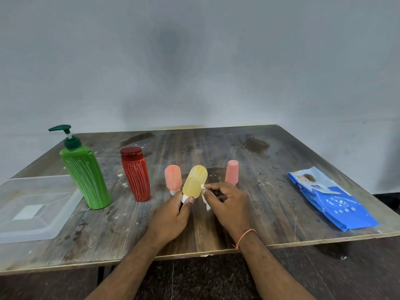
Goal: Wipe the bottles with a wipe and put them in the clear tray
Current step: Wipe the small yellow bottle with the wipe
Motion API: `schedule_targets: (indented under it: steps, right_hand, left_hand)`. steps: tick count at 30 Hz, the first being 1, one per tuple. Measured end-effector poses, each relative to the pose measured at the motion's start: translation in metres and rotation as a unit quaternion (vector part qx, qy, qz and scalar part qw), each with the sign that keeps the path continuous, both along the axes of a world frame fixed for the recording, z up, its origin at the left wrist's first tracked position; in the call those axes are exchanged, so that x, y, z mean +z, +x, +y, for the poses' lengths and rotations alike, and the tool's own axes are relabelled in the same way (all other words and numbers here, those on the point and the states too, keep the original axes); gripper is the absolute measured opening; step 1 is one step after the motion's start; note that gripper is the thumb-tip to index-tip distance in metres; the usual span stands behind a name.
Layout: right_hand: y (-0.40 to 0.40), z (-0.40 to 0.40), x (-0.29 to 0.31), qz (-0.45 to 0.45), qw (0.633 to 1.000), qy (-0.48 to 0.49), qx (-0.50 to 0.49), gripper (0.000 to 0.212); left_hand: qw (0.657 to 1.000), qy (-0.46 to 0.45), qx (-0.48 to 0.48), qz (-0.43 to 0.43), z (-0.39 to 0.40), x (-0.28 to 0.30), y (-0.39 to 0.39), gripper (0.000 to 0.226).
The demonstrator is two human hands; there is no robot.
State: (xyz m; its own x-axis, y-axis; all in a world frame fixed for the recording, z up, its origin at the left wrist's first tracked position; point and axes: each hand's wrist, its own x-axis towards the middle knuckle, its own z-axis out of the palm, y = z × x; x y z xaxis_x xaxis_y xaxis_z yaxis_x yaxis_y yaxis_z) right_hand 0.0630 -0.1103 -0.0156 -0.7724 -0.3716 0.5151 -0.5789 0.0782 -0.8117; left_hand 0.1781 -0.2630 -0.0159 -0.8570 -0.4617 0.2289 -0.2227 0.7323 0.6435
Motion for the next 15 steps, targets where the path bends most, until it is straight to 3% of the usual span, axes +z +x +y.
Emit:
schedule_targets:
  steps: [15]
  right_hand:
    - [-0.0017, -0.0004, -0.0063, 0.027, 0.998, 0.020, -0.044, 0.008]
  left_hand:
    - [0.998, -0.054, 0.002, -0.020, 0.0042, 0.0004, -0.0001, 0.024]
